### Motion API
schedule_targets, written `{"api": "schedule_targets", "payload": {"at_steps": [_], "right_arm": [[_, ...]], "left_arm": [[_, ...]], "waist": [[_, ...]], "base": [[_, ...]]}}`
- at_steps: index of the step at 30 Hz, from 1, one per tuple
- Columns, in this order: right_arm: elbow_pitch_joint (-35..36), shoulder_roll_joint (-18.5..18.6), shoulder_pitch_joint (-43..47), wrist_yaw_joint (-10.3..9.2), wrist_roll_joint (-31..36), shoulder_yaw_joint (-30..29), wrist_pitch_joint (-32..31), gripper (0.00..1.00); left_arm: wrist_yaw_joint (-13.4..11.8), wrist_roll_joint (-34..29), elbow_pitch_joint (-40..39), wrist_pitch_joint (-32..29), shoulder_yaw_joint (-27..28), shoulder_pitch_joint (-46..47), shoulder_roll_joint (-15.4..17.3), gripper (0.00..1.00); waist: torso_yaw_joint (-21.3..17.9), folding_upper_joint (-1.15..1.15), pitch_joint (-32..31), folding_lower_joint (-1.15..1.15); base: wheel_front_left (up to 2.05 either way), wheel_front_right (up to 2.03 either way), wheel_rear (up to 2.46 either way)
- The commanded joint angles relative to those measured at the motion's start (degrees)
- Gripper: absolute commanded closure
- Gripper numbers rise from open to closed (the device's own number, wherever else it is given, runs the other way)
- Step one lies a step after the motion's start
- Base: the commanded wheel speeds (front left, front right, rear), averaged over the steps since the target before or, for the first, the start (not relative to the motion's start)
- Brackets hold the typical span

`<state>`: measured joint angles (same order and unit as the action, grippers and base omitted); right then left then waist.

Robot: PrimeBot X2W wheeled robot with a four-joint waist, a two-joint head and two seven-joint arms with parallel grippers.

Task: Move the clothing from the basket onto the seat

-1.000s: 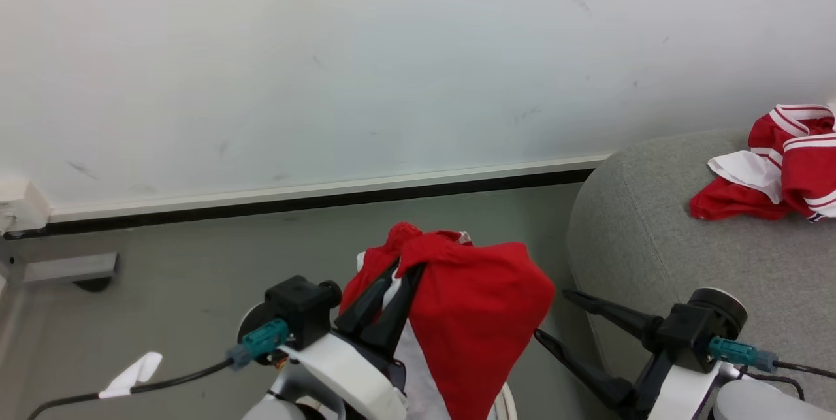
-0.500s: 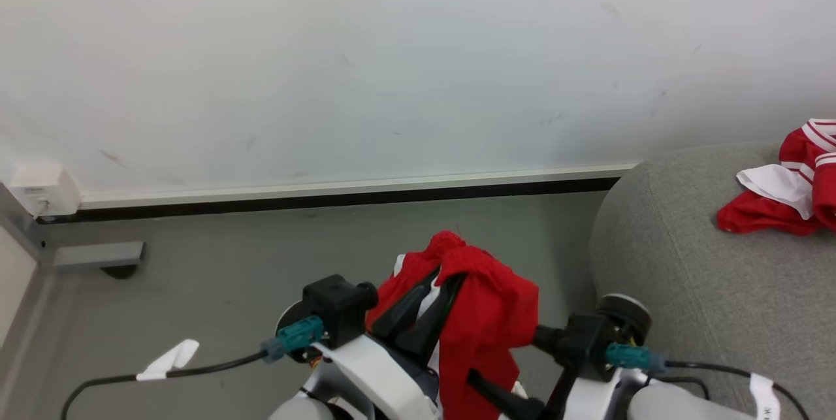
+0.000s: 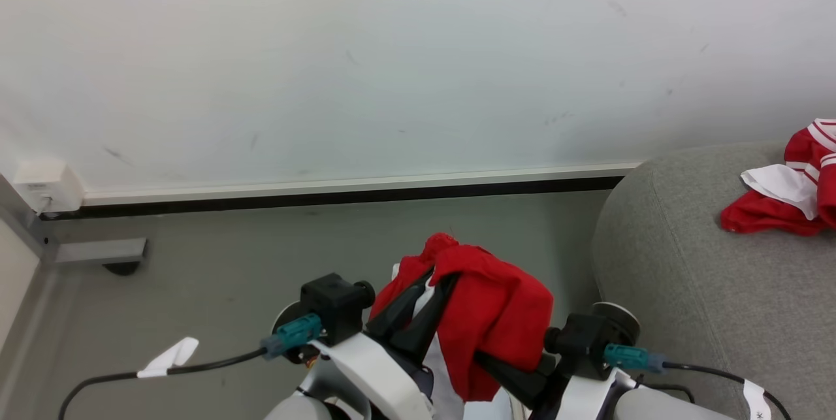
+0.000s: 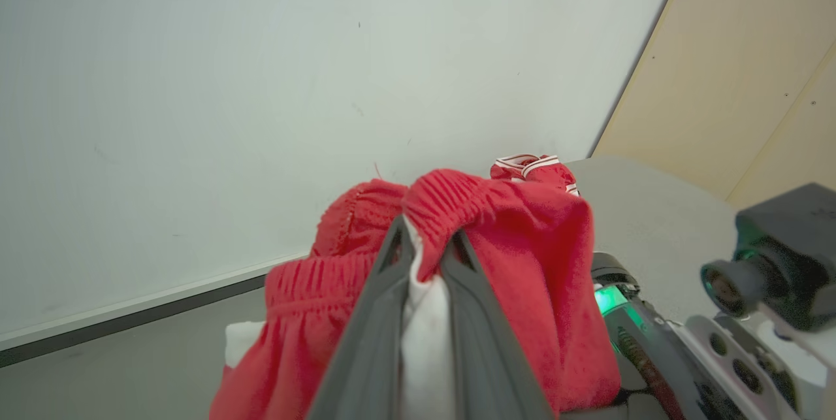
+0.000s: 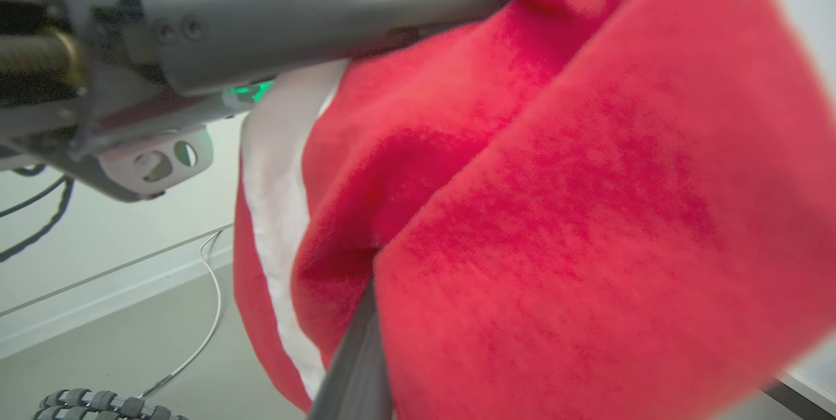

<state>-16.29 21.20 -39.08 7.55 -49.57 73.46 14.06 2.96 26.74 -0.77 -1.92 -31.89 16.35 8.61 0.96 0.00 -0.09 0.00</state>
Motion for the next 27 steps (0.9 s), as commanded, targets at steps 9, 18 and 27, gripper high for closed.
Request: {"api": "schedule_targets", "payload": {"at_steps": [9, 18, 27], "right_arm": [[0.3, 2.5, -3.4, -0.13, -3.4, -0.6, 1.2, 1.0], [1.3, 5.9, -2.5, -0.13, -2.8, -5.6, 1.2, 1.0], [2.0, 9.1, -0.7, -0.13, -1.8, -11.6, 1.2, 1.0]], "left_arm": [[-1.3, -0.5, 1.8, 1.2, 0.3, -1.1, 1.1, 0.59], [-1.7, -2.0, 3.1, 2.3, -0.8, -1.4, 1.4, 0.0], [-1.0, -3.1, 4.3, 3.5, -3.2, -1.8, 1.2, 0.0]], "waist": [[-1.5, 0.0, 0.2, 0.0], [-2.8, 0.0, 0.6, 0.0], [-5.2, 0.0, 1.0, 0.0]], "base": [[0.0, 0.0, 0.0], [0.0, 0.0, 0.0], [0.0, 0.0, 0.0]]}}
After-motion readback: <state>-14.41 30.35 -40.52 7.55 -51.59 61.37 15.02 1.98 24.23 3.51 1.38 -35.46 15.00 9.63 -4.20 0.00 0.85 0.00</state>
